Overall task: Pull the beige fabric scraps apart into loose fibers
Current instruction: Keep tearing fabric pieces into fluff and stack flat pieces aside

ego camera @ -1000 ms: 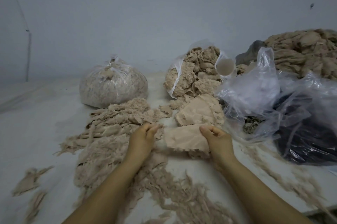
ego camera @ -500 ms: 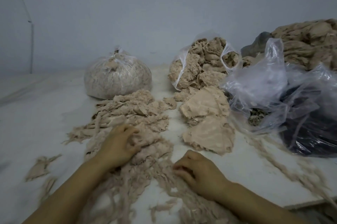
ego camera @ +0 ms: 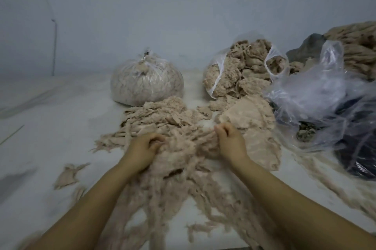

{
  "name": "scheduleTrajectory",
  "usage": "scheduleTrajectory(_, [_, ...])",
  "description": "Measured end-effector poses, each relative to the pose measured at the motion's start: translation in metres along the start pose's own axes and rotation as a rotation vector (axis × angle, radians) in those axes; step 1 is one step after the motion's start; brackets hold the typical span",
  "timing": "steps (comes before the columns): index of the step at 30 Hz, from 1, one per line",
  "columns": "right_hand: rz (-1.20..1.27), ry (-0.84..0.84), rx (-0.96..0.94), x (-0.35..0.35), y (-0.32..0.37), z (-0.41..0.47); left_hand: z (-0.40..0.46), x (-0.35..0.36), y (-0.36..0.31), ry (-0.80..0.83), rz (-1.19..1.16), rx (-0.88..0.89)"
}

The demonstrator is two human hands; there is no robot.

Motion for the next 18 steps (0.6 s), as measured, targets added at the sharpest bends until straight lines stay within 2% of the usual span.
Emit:
scheduleTrajectory(2, [-0.011, -0.039, 0.05, -0.009, -0.002, 0.009, 0.0, -0.008, 0.012, -0.097, -0.054, -0.113])
scheduleTrajectory(4, [-0.055, -0.007, 0.077, -0.008, -0.006, 0.011, 0.0, -0.01, 0.018, -0.159, -0.003, -0.183])
scheduleTrajectory(7, [-0.088, 0.071, 0.053, 0.0, -0.008, 0.005, -0.003, -0.008, 0.013, -0.186, 0.151, -0.125])
scheduleTrajectory(9, [-0.137, 0.101, 0.009, 0.003, -0.006, -0.002, -0.006, -0.003, 0.002, -0.117, 0.162, 0.066])
scheduleTrajectory(11, [-0.131, 0.158, 0.044, 0.005, -0.003, -0.012, -0.008, 0.008, -0.008, 0.042, 0.158, 0.201])
scheduleTrajectory(13, [-0.131, 0.244, 0.034, 0.007, -0.001, -0.021, -0.01, 0.02, -0.007, 0.163, 0.121, 0.181])
scheduleTrajectory(16, [-0.21, 0.376, -0.147, 0.017, 0.009, -0.036, -0.011, 0.026, 0.0, 0.226, 0.1, 0.065])
scheduleTrajectory(18, [-0.321, 0.486, -0.249, 0.027, 0.01, -0.04, -0.013, 0.026, -0.002, 0.253, 0.035, 0.095])
Point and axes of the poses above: each hand's wrist, its own z-axis towards the middle knuckle, its own x-axis out of the palm, y = z × x, the point moved 2 cm from there along z, towards the middle knuckle, and after that the axes turned 7 degrees about y, right-handed, at the moved point
